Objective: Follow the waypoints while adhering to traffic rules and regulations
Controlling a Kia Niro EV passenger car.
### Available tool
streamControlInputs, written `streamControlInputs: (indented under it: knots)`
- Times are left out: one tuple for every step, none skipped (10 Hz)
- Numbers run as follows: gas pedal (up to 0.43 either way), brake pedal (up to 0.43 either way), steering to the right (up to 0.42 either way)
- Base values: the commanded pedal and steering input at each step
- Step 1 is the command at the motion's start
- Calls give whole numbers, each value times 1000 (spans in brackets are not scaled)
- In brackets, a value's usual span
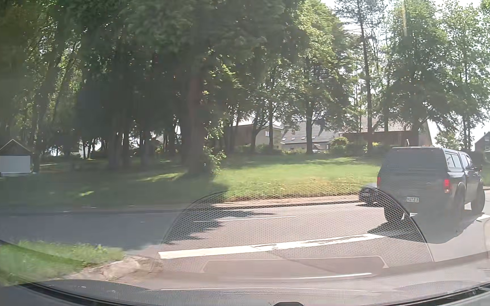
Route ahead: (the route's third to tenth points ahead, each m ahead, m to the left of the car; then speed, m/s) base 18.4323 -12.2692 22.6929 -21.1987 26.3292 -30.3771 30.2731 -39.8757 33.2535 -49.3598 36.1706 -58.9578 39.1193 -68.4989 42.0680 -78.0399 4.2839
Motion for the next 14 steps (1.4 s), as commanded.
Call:
streamControlInputs:
  knots:
    - [0, 195, 282]
    - [0, 226, 281]
    - [0, 262, 279]
    - [0, 274, 278]
    - [0, 293, 274]
    - [0, 299, 269]
    - [0, 311, 266]
    - [0, 311, 266]
    - [0, 317, 264]
    - [0, 317, 253]
    - [0, 317, 244]
    - [0, 317, 238]
    - [0, 317, 232]
    - [0, 317, 224]
